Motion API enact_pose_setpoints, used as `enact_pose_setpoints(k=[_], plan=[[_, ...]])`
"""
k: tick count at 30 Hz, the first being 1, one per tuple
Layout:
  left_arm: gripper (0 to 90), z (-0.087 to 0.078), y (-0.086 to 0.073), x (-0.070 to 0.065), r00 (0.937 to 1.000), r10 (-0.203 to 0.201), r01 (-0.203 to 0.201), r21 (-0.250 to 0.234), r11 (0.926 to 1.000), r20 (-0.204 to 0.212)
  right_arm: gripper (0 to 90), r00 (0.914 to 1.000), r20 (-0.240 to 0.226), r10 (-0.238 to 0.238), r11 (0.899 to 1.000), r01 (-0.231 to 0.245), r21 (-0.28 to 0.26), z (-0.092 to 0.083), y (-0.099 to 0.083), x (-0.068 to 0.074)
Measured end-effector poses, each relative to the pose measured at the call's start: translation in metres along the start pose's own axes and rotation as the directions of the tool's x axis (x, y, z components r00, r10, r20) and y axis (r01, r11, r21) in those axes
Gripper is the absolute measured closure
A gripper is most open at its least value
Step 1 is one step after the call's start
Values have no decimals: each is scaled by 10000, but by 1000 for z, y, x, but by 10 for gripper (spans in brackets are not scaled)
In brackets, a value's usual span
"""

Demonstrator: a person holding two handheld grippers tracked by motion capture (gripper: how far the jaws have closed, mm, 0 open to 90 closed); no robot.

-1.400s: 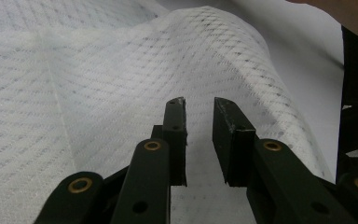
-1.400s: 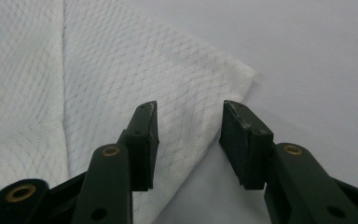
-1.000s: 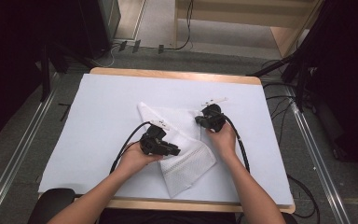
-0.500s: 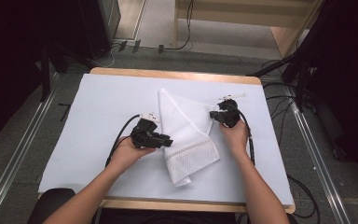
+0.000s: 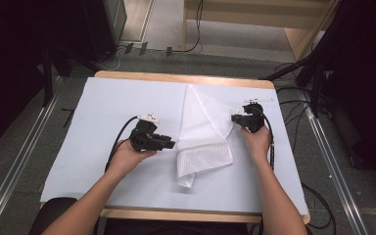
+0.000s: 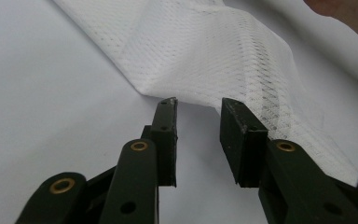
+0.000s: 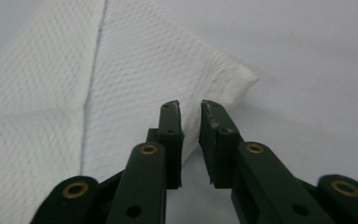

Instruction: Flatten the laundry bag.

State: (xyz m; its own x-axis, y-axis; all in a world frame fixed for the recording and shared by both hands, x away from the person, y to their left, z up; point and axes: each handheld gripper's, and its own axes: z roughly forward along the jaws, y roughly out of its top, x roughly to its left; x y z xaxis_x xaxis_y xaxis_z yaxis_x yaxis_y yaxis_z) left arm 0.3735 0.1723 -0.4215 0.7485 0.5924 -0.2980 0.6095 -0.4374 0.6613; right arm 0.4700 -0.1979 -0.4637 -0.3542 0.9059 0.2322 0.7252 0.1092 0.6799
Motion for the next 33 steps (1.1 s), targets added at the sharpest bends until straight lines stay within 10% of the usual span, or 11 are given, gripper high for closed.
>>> enact_pose_setpoints(k=[18,33], plan=[[546,-14,9,26,9995,-231,231,-21,9997,-194,704,9894,-911,-1135,9935,1121,-206,-50,-28,40],[531,-27,10,47,9966,-664,643,-431,9970,-480,660,9845,-1096,-1371,9873,1447,651,-26,-45,60]])
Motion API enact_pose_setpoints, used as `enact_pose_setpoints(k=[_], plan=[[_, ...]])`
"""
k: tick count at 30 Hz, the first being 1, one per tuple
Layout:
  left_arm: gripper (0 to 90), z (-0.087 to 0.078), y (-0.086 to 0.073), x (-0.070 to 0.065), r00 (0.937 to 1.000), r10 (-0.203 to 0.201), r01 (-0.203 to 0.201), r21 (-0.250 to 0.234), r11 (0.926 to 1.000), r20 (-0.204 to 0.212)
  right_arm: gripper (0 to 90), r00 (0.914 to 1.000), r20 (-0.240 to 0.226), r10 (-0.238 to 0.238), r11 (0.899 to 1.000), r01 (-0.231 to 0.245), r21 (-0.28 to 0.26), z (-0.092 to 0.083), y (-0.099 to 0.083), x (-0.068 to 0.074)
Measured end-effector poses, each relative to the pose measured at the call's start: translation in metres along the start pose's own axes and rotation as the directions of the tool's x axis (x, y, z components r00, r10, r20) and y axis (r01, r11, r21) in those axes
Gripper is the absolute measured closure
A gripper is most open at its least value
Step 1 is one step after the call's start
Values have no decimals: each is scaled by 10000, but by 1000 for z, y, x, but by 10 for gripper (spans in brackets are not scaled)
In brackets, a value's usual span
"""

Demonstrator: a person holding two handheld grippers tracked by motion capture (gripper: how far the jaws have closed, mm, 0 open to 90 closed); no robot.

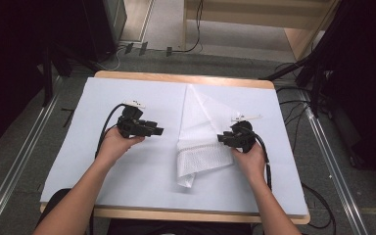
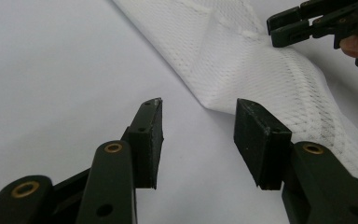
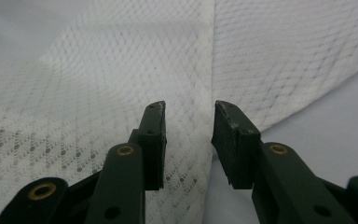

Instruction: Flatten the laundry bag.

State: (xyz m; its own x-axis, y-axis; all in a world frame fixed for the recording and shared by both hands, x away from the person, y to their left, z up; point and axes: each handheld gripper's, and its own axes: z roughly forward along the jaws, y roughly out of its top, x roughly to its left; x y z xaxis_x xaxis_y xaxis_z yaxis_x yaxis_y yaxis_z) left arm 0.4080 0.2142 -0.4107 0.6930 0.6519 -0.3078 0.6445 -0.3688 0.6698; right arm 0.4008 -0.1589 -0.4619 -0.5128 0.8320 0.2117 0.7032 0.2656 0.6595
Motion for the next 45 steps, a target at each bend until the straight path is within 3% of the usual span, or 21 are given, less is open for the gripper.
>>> enact_pose_setpoints(k=[4,8,11,17,20,23,28,38,45], plan=[[531,-2,-1,4,9999,-90,90,-50,9999,-75,665,10000,43,-88,9995,87,315,6,-1,1],[530,-3,-1,5,9998,-166,165,-98,9998,-90,753,9998,88,-205,9995,203,241,9,-3,4],[528,-3,-1,5,9998,-155,154,-87,9998,-95,845,9969,442,-644,9976,632,282,10,-3,8],[528,-4,-1,6,9998,-136,135,-85,9999,-137,892,9996,58,-288,9982,285,529,11,1,7],[528,-7,-1,8,9997,-171,168,-154,9997,-179,894,9987,-474,170,9997,-160,204,4,9,8],[529,-10,-2,10,9995,-233,229,-191,9996,-208,893,9970,-758,159,9999,-160,-8,0,14,11],[529,-17,-6,13,9988,-297,288,-240,9993,-378,893,9901,-1393,-169,9988,101,-489,-8,32,27],[529,-27,-14,14,9967,-463,435,-429,9981,-660,892,9774,-1978,-738,9955,604,-729,-7,59,48],[528,-38,-21,17,9946,-605,557,-582,9968,-848,892,9674,-2246,-1173,9921,1039,-703,13,83,71]])
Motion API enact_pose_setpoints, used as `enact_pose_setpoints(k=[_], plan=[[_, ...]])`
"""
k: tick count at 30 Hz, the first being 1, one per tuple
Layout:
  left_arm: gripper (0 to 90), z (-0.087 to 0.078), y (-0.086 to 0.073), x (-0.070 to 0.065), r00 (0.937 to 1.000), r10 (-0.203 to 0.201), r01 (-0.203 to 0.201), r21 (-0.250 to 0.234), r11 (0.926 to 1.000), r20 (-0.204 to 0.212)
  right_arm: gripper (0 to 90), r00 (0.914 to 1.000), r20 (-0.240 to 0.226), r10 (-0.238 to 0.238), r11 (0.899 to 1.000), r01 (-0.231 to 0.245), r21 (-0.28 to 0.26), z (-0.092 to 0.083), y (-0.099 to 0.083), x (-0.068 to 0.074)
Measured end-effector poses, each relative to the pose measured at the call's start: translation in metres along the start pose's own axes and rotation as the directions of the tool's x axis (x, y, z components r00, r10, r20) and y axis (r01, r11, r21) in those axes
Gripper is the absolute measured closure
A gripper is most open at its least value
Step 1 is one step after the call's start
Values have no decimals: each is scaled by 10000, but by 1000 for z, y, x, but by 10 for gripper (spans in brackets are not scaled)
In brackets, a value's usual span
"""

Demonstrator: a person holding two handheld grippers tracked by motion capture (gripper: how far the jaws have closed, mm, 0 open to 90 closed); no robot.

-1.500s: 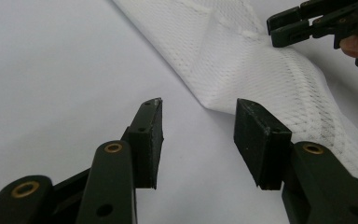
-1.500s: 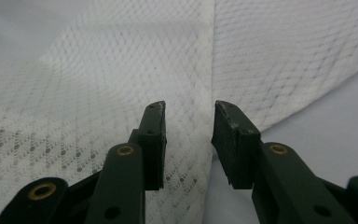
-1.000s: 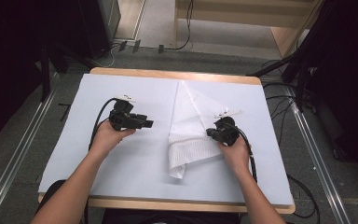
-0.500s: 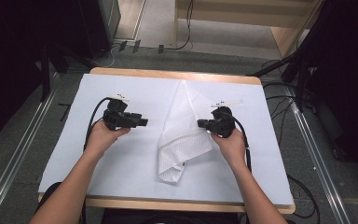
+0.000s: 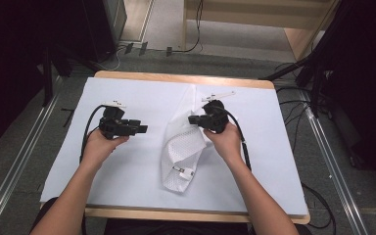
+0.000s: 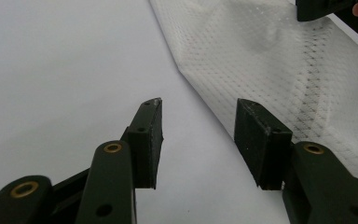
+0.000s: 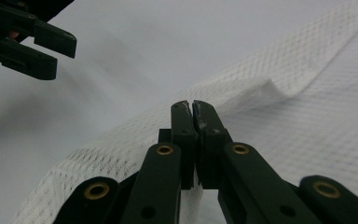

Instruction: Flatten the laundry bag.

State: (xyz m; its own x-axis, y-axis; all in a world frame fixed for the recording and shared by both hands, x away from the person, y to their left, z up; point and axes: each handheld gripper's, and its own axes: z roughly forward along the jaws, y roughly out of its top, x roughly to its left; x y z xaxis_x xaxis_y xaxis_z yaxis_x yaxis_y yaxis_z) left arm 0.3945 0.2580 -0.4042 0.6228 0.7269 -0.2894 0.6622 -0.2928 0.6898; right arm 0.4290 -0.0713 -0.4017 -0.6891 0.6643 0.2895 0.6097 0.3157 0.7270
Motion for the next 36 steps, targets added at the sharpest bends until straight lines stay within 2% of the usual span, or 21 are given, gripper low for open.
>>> enact_pose_setpoints(k=[2,3,5,6,9,12,18,20,22,24,25,27,28,29,32,33,35,36], plan=[[524,-3,-2,3,9999,-41,41,-43,10000,-101,891,10000,-30,-23,10000,23,60,5,3,2],[523,-6,-3,5,9997,-159,157,-104,9998,-170,892,9999,-81,-107,9998,109,189,15,8,5],[519,-8,-4,7,9996,-196,194,-97,9998,-186,892,9999,-94,-110,9997,113,232,19,9,6],[518,-11,-6,10,9993,-244,241,-87,9997,-301,891,9997,-151,-180,9993,185,316,29,14,9],[516,-14,-9,14,9983,-362,361,-40,9993,-459,891,9995,-213,-252,9989,260,383,41,17,12],[514,-17,-11,17,9979,-429,425,-92,9991,-491,891,9994,-280,-196,9980,212,594,54,20,14],[512,-24,-14,23,9959,-590,577,-210,9981,-685,882,9989,-419,-202,9977,229,643,75,28,20],[512,-27,-16,25,9944,-689,676,-193,9975,-806,852,9991,-395,-173,9970,202,742,82,30,21],[512,-28,-18,27,9938,-737,722,-207,9972,-832,767,9988,-455,-166,9968,200,767,85,32,22],[511,-29,-18,28,9936,-769,752,-233,9969,-825,738,9984,-522,-224,9971,261,712,86,33,23],[511,-29,-18,29,9932,-822,802,-272,9964,-821,679,9981,-510,-340,9980,366,511,80,37,25],[511,-29,-18,30,9929,-824,805,-257,9964,-852,659,9977,-545,-404,9986,422,311,71,40,26],[511,-29,-18,30,9929,-824,805,-257,9964,-852,659,9977,-545,-404,9986,422,311,71,40,26],[511,-29,-18,30,9926,-836,816,-264,9963,-880,646,9976,-544,-427,9990,432,88,60,44,26],[511,-30,-18,30,9927,-828,808,-259,9964,-880,645,9974,-542,-467,9987,455,-238,44,47,24],[511,-30,-18,30,9927,-828,808,-259,9964,-880,645,9974,-542,-467,9987,455,-238,44,47,24],[509,-31,-18,31,9924,-835,819,-212,9964,-909,656,9975,-500,-508,9980,489,-399,27,46,21],[509,-31,-18,31,9924,-835,819,-212,9964,-909,656,9975,-500,-508,9980,489,-399,27,46,21]])
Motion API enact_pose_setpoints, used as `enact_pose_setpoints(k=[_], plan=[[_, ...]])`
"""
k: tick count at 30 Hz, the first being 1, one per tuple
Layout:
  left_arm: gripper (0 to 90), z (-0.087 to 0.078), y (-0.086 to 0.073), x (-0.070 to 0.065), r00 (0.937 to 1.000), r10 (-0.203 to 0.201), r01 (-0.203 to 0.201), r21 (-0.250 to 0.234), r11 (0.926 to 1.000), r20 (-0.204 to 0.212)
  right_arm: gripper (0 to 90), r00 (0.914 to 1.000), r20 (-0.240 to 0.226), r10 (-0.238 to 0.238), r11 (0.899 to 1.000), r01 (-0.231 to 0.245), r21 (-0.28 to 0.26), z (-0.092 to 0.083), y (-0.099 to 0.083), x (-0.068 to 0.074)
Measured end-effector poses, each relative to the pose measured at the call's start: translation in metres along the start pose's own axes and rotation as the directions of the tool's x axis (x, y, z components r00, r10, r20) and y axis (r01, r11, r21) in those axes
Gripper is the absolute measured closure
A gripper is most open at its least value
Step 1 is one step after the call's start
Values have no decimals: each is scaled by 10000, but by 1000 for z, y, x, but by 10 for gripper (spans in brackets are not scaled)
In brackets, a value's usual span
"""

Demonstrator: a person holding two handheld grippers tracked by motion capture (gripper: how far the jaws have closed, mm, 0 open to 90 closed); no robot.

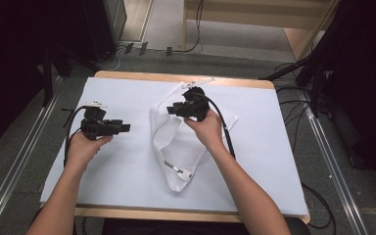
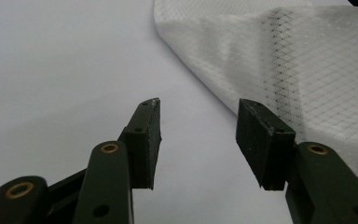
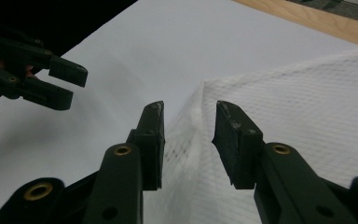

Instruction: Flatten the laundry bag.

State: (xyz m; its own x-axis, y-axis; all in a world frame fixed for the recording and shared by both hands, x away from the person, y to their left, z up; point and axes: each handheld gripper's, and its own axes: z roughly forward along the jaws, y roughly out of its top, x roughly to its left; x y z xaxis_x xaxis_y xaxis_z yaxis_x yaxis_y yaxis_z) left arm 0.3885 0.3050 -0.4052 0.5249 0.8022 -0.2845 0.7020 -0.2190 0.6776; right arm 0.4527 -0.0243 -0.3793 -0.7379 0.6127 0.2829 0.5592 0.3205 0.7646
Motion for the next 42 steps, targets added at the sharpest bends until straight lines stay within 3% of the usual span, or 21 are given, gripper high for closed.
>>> enact_pose_setpoints(k=[1,4,10,12,13,21,25,33,34,42], plan=[[509,0,0,0,10000,-55,55,-53,10000,12,704,10000,74,-64,10000,64,-57,-11,-5,-2],[509,-1,0,2,10000,-40,40,3,10000,-11,722,9998,208,-22,9999,25,-155,-23,-15,-6],[508,-1,0,3,9999,-103,103,-32,9999,-23,814,9992,329,242,9997,-239,-86,-36,-36,-15],[508,-1,1,3,10000,-89,89,-25,10000,5,828,9990,375,255,9997,-252,-79,-36,-40,-17],[508,-1,1,3,10000,-71,71,-13,10000,28,854,9982,324,499,9987,-500,19,-34,-50,-20],[508,-1,2,5,9998,-124,122,100,9999,169,900,9990,283,353,9969,-372,696,-15,-65,-18],[506,-3,1,9,9997,-217,215,123,9997,133,900,9997,145,205,9963,-216,836,-6,-65,-12],[502,-8,-3,10,9996,-276,275,133,9995,49,900,9988,-385,-304,9977,326,597,3,-54,15],[501,-10,-5,11,9995,-312,312,130,9994,19,900,9972,-546,-507,9972,535,514,5,-51,22],[499,-17,-10,16,9987,-503,503,86,9987,-85,896,9909,-1096,-786,9945,855,599,17,-46,42]])
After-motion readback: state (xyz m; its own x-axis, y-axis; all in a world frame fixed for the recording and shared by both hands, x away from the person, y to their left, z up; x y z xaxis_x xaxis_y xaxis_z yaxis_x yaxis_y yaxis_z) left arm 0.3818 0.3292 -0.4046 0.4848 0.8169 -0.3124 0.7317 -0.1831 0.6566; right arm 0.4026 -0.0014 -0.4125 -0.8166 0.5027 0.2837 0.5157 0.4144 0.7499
